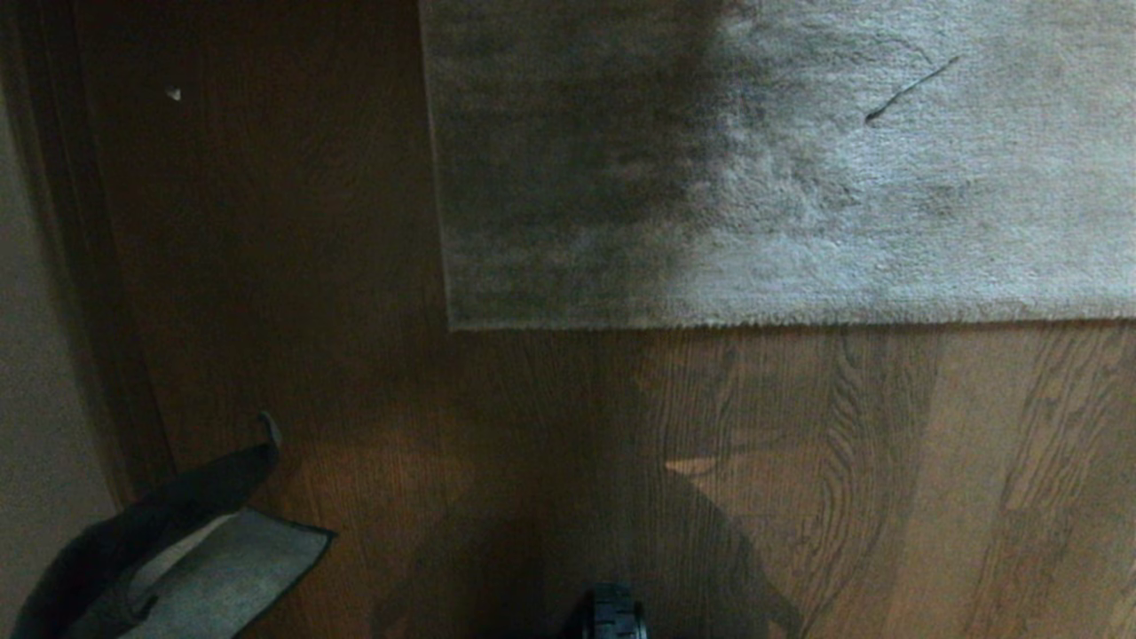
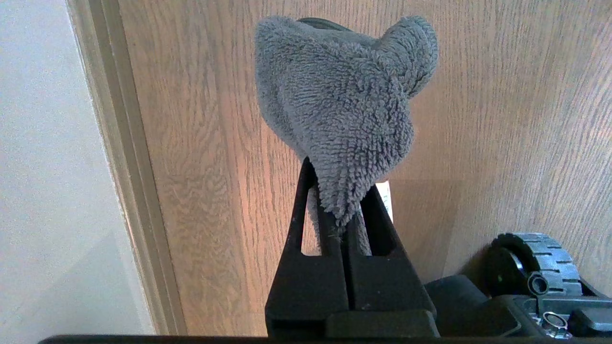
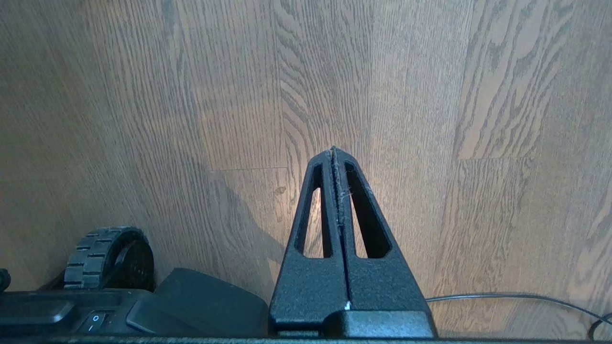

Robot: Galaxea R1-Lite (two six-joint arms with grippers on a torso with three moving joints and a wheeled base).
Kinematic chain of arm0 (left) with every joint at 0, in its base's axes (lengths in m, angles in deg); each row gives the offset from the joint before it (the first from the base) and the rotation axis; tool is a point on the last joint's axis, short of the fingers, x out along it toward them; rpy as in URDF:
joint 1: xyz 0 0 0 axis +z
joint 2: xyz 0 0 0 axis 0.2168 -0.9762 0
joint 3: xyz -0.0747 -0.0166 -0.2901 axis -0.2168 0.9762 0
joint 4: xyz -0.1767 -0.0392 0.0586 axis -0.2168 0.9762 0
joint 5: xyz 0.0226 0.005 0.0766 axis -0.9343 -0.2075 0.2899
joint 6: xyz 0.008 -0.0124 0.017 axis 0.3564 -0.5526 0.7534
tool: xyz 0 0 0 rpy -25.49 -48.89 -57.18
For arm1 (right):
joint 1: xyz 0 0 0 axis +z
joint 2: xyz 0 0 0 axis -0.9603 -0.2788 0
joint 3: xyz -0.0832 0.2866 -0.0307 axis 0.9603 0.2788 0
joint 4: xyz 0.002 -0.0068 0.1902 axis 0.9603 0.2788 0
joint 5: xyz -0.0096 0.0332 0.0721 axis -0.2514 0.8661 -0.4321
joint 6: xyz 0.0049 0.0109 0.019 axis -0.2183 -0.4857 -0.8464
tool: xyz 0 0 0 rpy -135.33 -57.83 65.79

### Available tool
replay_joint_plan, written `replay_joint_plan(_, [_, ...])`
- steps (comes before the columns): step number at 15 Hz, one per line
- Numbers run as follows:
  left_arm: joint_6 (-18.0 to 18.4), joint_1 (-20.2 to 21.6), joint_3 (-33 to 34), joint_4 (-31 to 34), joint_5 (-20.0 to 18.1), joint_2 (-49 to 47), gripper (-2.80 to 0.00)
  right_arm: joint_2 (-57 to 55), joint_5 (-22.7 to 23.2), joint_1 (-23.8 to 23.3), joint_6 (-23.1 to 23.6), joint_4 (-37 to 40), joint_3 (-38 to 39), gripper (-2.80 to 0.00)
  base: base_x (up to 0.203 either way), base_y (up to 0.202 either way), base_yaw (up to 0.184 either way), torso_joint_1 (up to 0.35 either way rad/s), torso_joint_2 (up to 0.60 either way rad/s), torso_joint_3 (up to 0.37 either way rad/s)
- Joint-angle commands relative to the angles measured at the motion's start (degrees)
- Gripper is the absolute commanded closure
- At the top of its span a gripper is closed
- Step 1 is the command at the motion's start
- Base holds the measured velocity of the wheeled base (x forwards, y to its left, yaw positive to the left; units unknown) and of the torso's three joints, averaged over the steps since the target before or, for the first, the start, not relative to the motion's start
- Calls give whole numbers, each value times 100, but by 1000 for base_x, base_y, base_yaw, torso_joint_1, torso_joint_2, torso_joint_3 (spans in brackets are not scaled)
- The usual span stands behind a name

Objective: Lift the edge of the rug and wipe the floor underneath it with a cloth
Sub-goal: Lift up the carpet

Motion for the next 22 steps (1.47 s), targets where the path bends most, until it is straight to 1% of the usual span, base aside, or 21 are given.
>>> replay_joint_plan(1, [-4, 0, 1, -3, 3, 0, 0, 2, -2, 6, 0, 1, 0, 0, 0, 0, 0, 0, 0, 0])
replay_joint_plan(8, [-4, 0, 1, -3, 3, 0, 0, -5, 6, -1, 17, 1, 0, 0, 0, 0, 0, 0, 0, 0])
replay_joint_plan(11, [-4, 0, 1, -3, 3, 0, 0, 2, 21, -2, 213, 3, 0, 0, 0, 0, 0, 0, 0, 0])
replay_joint_plan(14, [-4, 0, 1, -3, 12, 0, 0, 2, 24, 4, 285, -8, 0, 0, 0, 0, 0, 0, 0, 0])
replay_joint_plan(15, [-4, 0, 1, -3, 12, 0, 0, 2, 37, 0, 373, -13, 0, 0, 0, 0, 0, 0, 0, 0])
replay_joint_plan(18, [-4, 0, 1, -3, 12, 0, 0, -189, 181, 2, 926, -48, 0, 0, 0, 0, 0, 0, 0, 0])
replay_joint_plan(20, [-4, 0, 1, -3, 4, 0, 0, -539, 206, 6, 1081, -241, -1, 0, 0, 0, 0, 0, 0, 0])
replay_joint_plan(21, [-4, 0, 1, -3, 12, 0, 0, -852, 304, 18, 1121, -437, -33, 0, 0, 0, 0, 0, 0, 0])
replay_joint_plan(22, [-4, 0, 1, -3, 12, 0, 0, -1250, 531, 68, 1173, -683, -113, 0, 0, 0, 0, 0, 0, 0])
